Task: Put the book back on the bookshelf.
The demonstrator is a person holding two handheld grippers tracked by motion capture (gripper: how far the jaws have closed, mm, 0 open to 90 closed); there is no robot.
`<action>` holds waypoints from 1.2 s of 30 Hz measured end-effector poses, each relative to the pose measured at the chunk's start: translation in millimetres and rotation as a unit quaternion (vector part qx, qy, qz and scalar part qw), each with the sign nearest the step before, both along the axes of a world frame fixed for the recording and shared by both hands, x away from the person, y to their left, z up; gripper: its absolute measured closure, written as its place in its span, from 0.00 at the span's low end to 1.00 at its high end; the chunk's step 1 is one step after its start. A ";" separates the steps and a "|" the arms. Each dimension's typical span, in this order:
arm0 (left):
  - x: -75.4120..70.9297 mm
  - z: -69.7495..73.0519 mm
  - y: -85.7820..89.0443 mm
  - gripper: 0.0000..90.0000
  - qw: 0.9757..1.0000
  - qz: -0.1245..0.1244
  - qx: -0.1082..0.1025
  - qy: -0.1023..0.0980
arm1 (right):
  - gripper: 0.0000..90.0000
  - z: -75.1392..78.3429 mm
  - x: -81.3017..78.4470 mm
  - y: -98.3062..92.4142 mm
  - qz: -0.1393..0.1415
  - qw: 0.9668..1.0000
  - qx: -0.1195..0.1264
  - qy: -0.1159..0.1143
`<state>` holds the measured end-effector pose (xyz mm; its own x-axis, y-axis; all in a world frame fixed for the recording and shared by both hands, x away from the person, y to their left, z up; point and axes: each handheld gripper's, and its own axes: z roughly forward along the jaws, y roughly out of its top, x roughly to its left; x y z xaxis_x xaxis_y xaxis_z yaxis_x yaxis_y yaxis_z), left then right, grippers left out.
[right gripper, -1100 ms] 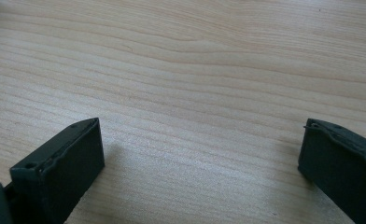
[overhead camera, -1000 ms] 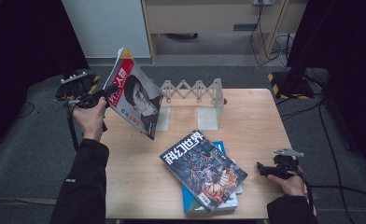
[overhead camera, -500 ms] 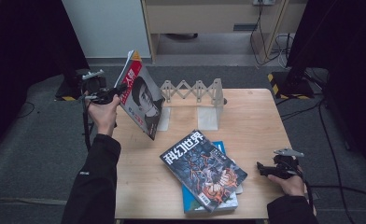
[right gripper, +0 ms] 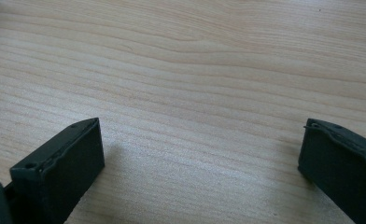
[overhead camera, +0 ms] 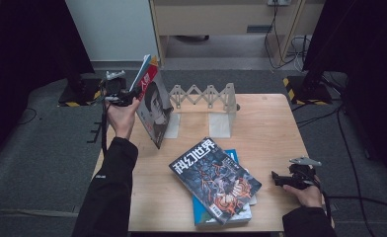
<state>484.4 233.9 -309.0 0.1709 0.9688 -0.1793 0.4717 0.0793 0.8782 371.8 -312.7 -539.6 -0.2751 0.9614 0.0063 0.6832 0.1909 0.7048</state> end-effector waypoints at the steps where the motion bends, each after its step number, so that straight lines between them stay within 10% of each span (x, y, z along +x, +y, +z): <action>1: 0.4 -0.1 -0.8 0.96 1.000 0.000 0.001 -0.002 | 0.00 0.0 0.0 0.0 0.000 1.000 0.000 0.000; 18: -1.7 -16.6 -6.0 0.95 1.000 -0.016 0.017 0.009 | 0.00 0.0 -0.1 0.6 -0.001 1.000 0.001 0.000; 24: 1.2 -19.6 -1.6 0.91 0.999 -0.035 -0.028 0.023 | 0.00 0.0 -0.1 0.8 -0.002 1.000 0.001 0.000; 30: 8.0 -15.1 -6.9 0.82 0.998 -0.039 -0.028 0.031 | 0.00 0.0 -0.2 1.0 -0.003 1.000 0.002 0.001; 36: 9.7 -13.6 -13.0 0.94 0.999 -0.025 -0.011 0.031 | 0.00 0.0 -0.2 1.0 -0.001 1.000 0.001 0.001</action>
